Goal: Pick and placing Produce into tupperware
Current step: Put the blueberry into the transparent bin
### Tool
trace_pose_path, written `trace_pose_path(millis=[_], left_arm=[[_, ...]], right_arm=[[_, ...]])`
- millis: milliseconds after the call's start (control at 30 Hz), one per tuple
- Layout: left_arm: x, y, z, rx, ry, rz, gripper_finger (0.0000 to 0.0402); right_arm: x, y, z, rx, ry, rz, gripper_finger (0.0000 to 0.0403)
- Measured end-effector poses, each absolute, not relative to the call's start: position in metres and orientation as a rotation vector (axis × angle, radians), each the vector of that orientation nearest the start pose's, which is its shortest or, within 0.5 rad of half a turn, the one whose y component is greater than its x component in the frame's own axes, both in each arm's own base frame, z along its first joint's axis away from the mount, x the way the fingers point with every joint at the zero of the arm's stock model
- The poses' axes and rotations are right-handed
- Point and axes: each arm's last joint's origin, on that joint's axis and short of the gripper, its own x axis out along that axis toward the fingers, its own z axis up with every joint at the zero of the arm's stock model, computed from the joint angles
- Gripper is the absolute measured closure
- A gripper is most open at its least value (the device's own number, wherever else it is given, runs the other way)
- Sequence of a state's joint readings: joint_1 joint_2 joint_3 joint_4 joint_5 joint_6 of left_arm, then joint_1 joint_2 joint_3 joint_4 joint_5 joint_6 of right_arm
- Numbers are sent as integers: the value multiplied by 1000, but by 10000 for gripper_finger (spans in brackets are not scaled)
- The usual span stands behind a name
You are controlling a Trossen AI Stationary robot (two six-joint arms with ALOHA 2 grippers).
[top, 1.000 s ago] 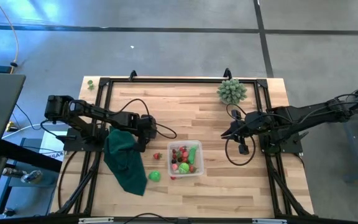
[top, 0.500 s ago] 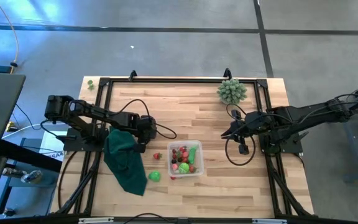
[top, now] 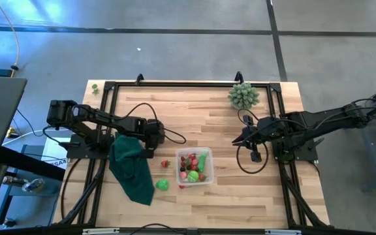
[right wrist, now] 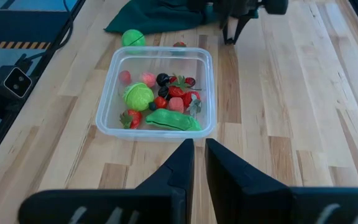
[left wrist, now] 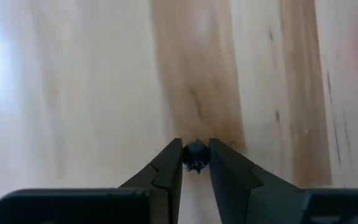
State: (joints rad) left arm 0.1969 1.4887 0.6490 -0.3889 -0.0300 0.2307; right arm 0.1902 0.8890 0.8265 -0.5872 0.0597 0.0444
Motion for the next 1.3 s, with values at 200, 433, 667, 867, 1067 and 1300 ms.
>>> trace_pose_path(millis=[200,433,667,867,1067,1300], left_arm=[[236,48,163,116,1109,79,337],[238,44,214,163,864,80,337],[252,27,264,259,697,40,337],[270,5,284,331,645,-19,337],[298,-12,271,368,697,-117,337],[332,-18,236,330,796,-264,337]], right_arm=[[176,32,295,-38,648,112,373],[176,32,295,-38,647,112,373],[176,32,295,-38,647,112,373],[176,32,295,-38,648,111,373],[176,32,295,-38,648,112,373],[176,32,295,-39,648,112,373]])
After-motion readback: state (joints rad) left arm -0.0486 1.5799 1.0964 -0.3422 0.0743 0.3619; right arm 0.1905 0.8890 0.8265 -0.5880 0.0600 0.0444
